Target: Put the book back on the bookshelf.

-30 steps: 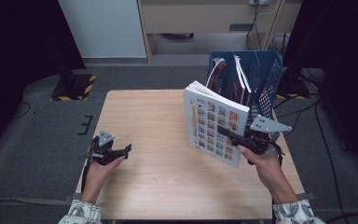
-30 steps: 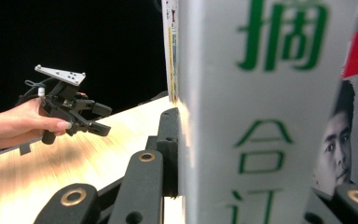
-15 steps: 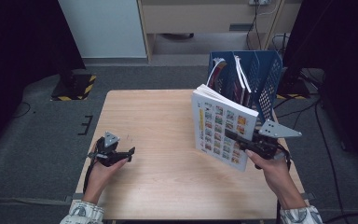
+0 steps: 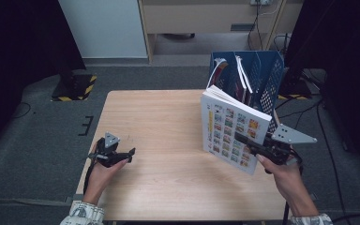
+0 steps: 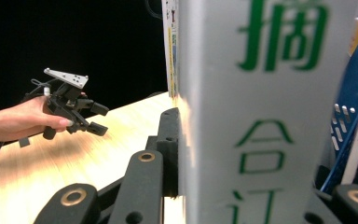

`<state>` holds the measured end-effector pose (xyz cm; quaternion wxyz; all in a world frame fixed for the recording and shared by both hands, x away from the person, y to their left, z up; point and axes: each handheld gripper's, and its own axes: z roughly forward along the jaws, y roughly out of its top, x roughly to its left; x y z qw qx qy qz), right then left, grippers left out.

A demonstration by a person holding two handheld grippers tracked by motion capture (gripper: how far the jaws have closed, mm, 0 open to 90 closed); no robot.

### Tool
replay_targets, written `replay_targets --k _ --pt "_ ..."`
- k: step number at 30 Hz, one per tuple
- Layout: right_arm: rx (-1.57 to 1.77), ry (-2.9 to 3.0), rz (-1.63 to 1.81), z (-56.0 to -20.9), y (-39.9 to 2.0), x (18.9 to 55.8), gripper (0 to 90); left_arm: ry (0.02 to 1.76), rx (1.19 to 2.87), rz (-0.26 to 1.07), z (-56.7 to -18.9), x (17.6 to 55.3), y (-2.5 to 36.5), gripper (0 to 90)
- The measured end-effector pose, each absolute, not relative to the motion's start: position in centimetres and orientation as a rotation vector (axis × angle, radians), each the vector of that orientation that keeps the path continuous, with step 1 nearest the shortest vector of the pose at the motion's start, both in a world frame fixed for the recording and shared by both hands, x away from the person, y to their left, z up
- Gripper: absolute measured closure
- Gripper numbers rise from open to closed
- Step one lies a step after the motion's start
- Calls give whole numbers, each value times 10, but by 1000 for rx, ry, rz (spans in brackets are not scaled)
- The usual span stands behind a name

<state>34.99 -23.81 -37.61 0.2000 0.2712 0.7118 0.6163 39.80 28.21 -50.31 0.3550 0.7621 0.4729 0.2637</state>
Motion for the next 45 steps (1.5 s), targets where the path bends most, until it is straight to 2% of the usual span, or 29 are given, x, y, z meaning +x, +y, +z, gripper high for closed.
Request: replay_targets --k 45 --pt "853 1836 1691 -363 -305 329 741 1222 1973 686 -504 399 282 73"
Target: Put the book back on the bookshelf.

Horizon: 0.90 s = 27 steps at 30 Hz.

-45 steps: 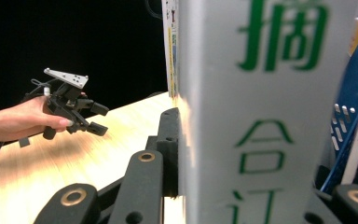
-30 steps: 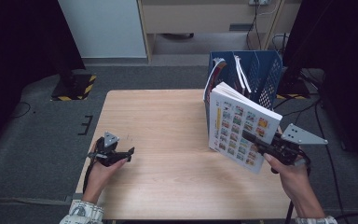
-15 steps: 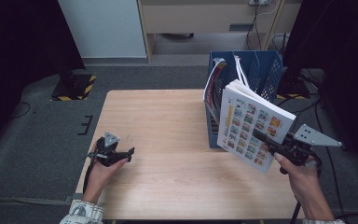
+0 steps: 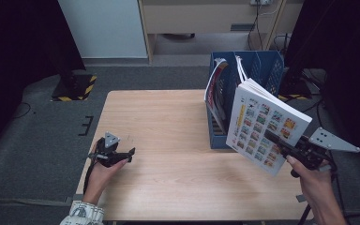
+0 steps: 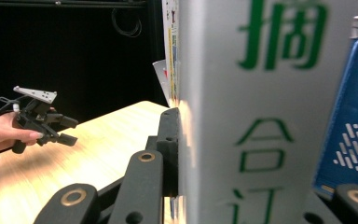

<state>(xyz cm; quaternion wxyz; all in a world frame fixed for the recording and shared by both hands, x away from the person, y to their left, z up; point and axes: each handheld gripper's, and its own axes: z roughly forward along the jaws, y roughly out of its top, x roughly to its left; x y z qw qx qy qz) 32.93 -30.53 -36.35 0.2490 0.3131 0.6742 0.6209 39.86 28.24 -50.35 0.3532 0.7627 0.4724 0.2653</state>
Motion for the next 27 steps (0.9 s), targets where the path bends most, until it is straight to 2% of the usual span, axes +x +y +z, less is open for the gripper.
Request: replay_targets --k 27 --pt "916 1741 1633 -345 -335 327 741 1220 1968 688 -503 399 282 74"
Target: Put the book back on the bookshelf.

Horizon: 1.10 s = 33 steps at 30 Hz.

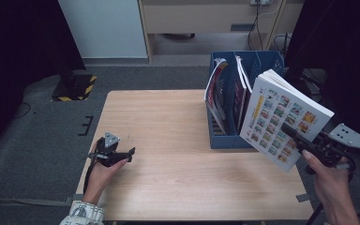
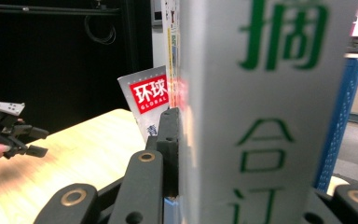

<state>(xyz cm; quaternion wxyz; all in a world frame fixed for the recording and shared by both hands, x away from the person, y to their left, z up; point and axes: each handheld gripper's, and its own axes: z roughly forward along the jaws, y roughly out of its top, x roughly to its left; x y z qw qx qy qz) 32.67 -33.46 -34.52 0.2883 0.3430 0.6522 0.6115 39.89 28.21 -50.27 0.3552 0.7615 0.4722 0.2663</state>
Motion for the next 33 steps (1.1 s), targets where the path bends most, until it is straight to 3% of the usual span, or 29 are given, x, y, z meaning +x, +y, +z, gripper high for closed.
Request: replay_targets --k 33 --pt "1004 1660 1544 -334 -350 346 741 1213 1975 685 -502 399 282 77"
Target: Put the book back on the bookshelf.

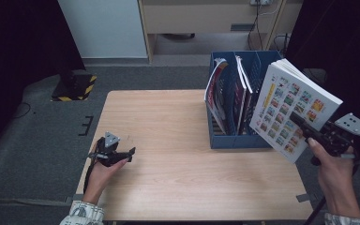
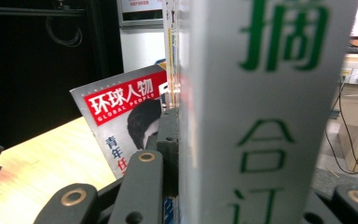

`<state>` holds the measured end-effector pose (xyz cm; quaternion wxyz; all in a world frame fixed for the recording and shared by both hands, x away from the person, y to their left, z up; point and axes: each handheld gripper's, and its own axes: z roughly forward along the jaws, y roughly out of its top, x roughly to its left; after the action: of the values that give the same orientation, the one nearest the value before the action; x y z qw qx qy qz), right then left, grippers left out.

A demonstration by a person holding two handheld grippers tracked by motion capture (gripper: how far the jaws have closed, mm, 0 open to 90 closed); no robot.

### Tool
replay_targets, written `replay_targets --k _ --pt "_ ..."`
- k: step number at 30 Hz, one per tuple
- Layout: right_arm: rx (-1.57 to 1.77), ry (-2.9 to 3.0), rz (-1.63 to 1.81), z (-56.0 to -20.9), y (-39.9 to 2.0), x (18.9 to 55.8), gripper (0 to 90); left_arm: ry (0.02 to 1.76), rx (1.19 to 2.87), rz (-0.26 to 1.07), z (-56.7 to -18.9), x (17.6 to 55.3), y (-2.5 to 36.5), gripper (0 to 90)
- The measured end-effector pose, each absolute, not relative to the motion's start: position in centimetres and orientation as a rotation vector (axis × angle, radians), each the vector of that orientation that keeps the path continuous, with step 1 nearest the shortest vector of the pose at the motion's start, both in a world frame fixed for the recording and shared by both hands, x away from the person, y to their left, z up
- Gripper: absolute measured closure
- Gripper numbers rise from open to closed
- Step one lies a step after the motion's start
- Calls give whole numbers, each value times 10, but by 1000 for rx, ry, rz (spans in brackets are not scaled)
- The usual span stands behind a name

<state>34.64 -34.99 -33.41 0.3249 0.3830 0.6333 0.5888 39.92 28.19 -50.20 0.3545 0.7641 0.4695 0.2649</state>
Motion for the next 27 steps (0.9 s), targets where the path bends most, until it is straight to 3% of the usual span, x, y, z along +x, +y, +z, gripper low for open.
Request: replay_targets --k 27 --pt "1073 1615 1482 -334 -349 379 741 1203 1976 684 -501 399 280 81"
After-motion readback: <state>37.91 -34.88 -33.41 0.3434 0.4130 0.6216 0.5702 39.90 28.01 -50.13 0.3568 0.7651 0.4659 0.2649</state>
